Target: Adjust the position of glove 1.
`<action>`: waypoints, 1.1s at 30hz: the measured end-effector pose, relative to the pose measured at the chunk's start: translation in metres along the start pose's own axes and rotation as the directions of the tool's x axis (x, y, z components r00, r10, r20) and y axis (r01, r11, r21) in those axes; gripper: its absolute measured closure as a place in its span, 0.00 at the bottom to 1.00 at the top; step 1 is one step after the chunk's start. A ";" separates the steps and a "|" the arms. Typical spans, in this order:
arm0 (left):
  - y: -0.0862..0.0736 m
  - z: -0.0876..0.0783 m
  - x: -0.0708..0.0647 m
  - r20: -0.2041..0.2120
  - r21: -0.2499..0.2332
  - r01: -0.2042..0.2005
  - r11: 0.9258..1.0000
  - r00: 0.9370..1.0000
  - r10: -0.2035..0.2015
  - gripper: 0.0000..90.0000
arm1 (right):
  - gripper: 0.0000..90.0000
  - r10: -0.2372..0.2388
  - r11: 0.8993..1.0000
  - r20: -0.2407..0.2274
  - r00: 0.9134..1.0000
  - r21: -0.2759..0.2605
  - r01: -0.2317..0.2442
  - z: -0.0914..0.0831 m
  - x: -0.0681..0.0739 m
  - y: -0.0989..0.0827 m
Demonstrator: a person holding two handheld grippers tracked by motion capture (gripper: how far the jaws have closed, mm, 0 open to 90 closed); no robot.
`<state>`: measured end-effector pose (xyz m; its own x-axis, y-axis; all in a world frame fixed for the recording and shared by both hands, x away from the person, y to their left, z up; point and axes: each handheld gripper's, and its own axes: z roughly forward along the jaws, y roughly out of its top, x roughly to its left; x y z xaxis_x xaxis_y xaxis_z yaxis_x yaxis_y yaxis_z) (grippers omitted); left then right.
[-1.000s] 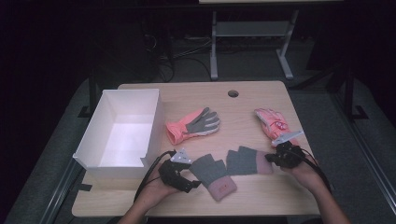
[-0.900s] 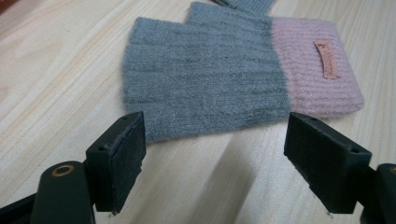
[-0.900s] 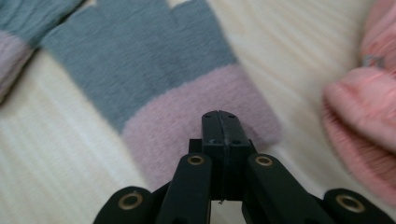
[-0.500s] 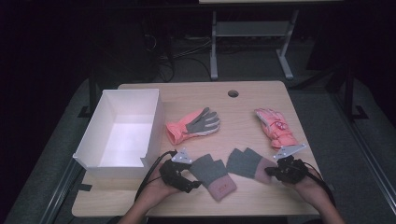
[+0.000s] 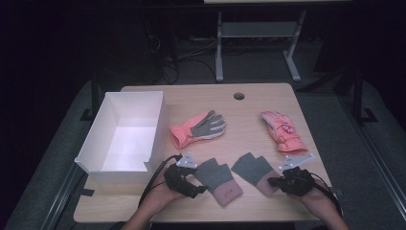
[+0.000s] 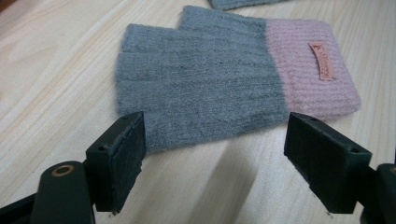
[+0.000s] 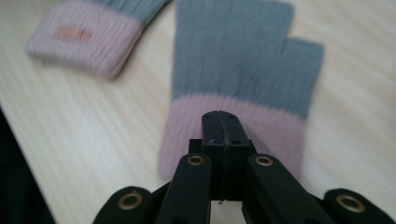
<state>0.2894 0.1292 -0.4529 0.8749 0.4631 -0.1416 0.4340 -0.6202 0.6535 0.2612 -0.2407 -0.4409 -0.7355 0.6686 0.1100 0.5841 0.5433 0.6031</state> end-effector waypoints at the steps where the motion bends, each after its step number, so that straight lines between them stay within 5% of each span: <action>1: 0.000 -0.001 0.001 -0.001 0.009 -0.010 1.000 1.000 0.010 0.23 | 0.98 0.020 0.999 0.009 1.000 -0.025 -0.020 0.001 -0.003 0.005; 7: 0.000 -0.001 0.000 -0.003 0.001 -0.002 1.000 1.000 0.002 0.23 | 0.87 0.040 0.998 0.020 0.999 -0.043 -0.039 0.012 -0.003 0.020; 13: -0.001 -0.002 0.001 -0.005 0.002 -0.001 1.000 1.000 0.001 0.23 | 0.79 0.058 0.998 0.066 0.996 -0.006 -0.057 0.032 -0.006 0.026; 19: -0.002 -0.003 0.000 -0.006 0.005 -0.005 1.000 1.000 0.005 0.23 | 0.94 0.060 0.998 0.075 0.995 -0.005 -0.059 0.038 -0.008 0.023; 26: -0.003 -0.004 0.000 -0.012 -0.006 0.010 1.000 1.000 -0.010 0.23 | 0.97 0.052 0.999 0.076 0.996 -0.013 -0.051 0.037 -0.007 0.023; 33: -0.005 -0.008 -0.002 -0.018 -0.010 0.023 1.000 1.000 -0.023 0.23 | 0.98 0.086 0.993 0.069 0.994 -0.090 -0.080 0.023 -0.013 0.025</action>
<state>0.2841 0.1362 -0.4500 0.8608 0.4883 -0.1436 0.4518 -0.6031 0.6574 0.2929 -0.2246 -0.4453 -0.6571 0.7461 0.1072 0.6076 0.4401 0.6611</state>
